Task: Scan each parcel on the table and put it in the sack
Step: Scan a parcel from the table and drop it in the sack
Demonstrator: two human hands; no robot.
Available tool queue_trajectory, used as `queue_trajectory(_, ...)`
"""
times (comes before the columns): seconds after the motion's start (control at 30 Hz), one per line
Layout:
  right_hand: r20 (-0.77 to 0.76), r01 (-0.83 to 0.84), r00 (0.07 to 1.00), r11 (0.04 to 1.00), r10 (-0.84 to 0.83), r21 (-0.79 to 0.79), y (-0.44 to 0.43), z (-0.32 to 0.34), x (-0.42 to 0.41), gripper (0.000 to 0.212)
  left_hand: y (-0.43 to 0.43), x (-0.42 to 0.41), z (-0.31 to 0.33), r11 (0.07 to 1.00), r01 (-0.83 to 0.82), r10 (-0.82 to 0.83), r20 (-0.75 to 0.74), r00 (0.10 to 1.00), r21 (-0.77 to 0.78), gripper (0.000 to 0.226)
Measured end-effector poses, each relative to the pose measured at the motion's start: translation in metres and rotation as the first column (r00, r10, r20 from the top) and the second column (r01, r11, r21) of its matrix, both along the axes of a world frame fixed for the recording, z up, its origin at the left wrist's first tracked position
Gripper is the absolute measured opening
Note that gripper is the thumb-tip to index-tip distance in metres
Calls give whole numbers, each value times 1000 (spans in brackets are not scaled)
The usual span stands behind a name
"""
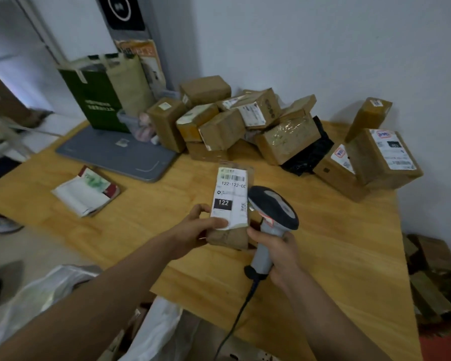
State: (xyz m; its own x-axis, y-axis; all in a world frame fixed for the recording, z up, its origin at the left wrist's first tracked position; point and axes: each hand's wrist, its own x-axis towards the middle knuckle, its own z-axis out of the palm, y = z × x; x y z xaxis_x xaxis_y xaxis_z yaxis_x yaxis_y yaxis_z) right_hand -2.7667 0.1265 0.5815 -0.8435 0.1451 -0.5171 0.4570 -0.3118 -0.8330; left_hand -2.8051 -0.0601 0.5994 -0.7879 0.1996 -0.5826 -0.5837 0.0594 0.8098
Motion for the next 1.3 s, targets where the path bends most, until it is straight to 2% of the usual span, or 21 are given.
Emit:
queue_trajectory(0.1,-81,-42,996,999,40,-12,-10,8,0,33,-18,10,4,999,1,-2,-25,1000,-39,103)
queue_trajectory(0.23,-117,-122,986,993,122,4,-20,17,4,36,-31,22,7,999,-53,53,-63,997,4,129)
queue_trajectory(0.33,-152,-172,973,985,175,33,-26,25,8,23,-39,30,10,998,-68,68,-97,993,6,140)
queue_trajectory(0.47,-234,-211,941,964,246,165,-40,43,20,9,-55,37,11,970,-232,209,-241,948,-75,154)
queue_trajectory(0.53,-241,-254,924,948,296,192,-47,53,27,26,-66,40,13,944,-299,239,-339,910,-138,146)
queue_trajectory(0.6,-227,-322,911,938,344,131,-54,63,34,34,-76,41,14,912,-362,263,-402,877,-194,116)
queue_trajectory(0.67,-242,-387,887,919,392,73,-60,72,39,28,-85,42,11,888,-400,264,-459,848,-228,93)
queue_trajectory(0.77,-256,-452,849,886,462,98,-67,78,43,14,-97,43,3,859,-440,261,-516,816,-261,82)
queue_trajectory(0.93,-265,-462,830,871,491,165,-77,83,44,21,-109,45,-6,824,-482,257,-564,785,-296,91)
queue_trajectory(1.1,-287,-466,816,864,503,191,-82,87,44,22,-115,49,-8,794,-492,267,-523,810,-357,112)
queue_trajectory(1.3,-270,-481,804,846,530,228,-85,86,42,26,-116,49,-6,806,-504,281,-548,787,-310,106)
